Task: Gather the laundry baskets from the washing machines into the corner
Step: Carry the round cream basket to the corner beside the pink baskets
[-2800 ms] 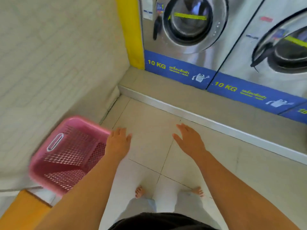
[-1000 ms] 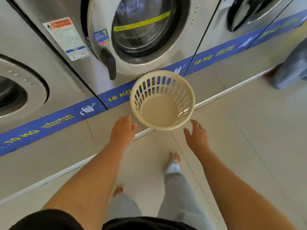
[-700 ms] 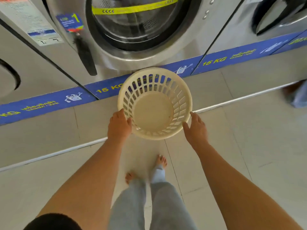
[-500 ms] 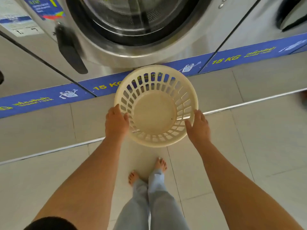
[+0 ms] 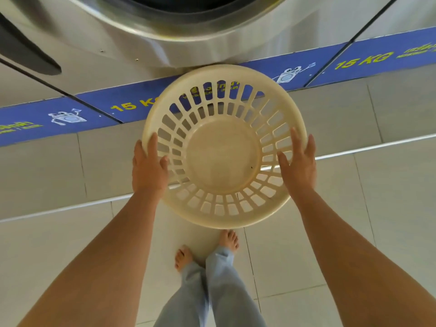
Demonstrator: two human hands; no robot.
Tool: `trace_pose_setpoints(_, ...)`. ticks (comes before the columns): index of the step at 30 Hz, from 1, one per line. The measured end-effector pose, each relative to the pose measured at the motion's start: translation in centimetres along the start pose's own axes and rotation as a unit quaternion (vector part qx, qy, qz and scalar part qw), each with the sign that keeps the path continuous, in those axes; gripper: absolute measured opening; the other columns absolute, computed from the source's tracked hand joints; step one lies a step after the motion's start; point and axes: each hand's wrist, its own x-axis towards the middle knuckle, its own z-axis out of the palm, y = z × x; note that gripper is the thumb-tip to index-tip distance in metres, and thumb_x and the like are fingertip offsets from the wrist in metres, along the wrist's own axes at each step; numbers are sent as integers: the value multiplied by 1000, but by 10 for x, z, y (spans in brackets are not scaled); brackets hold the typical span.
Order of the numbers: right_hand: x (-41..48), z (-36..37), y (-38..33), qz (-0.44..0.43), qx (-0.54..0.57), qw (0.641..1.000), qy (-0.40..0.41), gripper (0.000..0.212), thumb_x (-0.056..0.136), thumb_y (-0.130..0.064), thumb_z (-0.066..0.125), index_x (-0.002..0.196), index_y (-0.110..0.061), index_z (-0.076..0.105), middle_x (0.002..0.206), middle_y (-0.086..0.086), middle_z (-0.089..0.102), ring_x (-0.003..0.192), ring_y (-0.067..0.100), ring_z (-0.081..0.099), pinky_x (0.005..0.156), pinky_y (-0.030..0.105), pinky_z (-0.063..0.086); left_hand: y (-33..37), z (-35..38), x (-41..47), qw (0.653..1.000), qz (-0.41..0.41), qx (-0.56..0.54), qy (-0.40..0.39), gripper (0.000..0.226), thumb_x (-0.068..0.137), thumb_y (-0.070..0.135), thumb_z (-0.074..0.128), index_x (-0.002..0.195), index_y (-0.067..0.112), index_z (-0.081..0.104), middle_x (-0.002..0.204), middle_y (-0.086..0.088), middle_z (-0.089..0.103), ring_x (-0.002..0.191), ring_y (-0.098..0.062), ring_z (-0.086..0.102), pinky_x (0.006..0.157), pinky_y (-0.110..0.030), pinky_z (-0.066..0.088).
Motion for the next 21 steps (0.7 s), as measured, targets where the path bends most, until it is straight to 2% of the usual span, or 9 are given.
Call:
trace_pose_setpoints(3, 5, 7, 6, -8, 5, 1000, 30, 62, 97, -23, 51, 150, -37, 21, 156, 5, 20, 113, 27, 56, 86, 40, 54, -4, 10, 0, 1000, 6, -18, 23, 64, 94, 15, 52, 148, 33, 23, 144, -15, 28, 113, -39, 53, 94, -51, 47)
trace_pose_setpoints(5, 5, 9, 8, 0, 21, 999, 47, 65, 95, -7, 51, 148, -36, 26, 148, 4, 32, 91, 19, 54, 79, 32, 54, -3, 11, -2, 999, -7, -31, 35, 65, 93, 8, 50, 147, 34, 25, 138, -14, 31, 104, -39, 57, 91, -51, 49)
trace_pose_setpoints(7, 4, 8, 7, 10, 27, 999, 46, 68, 94, -1, 49, 147, -38, 27, 143, 4, 36, 83, 16, 49, 73, 29, 52, 0, 10, -3, 998, -21, -40, 40, 65, 93, 6, 48, 147, 35, 27, 136, -13, 33, 101, -38, 58, 91, -50, 48)
trace_pose_setpoints(16, -34, -22, 0, 16, 16, 1000, 2, 65, 96, -5, 47, 147, -39, 27, 143, 2, 36, 83, 19, 48, 74, 28, 46, -6, -21, -44, 995, -63, -63, 48, 64, 91, 2, 47, 145, 34, 36, 135, -11, 38, 99, -40, 59, 88, -48, 49)
trace_pose_setpoints(21, -84, -52, -28, 4, 12, 1000, -9, 62, 98, -10, 47, 147, -40, 25, 142, 4, 38, 83, 19, 51, 75, 35, 54, -30, -70, -88, 993, -71, -80, 52, 63, 91, 2, 46, 145, 33, 36, 137, -11, 37, 97, -40, 59, 86, -49, 51)
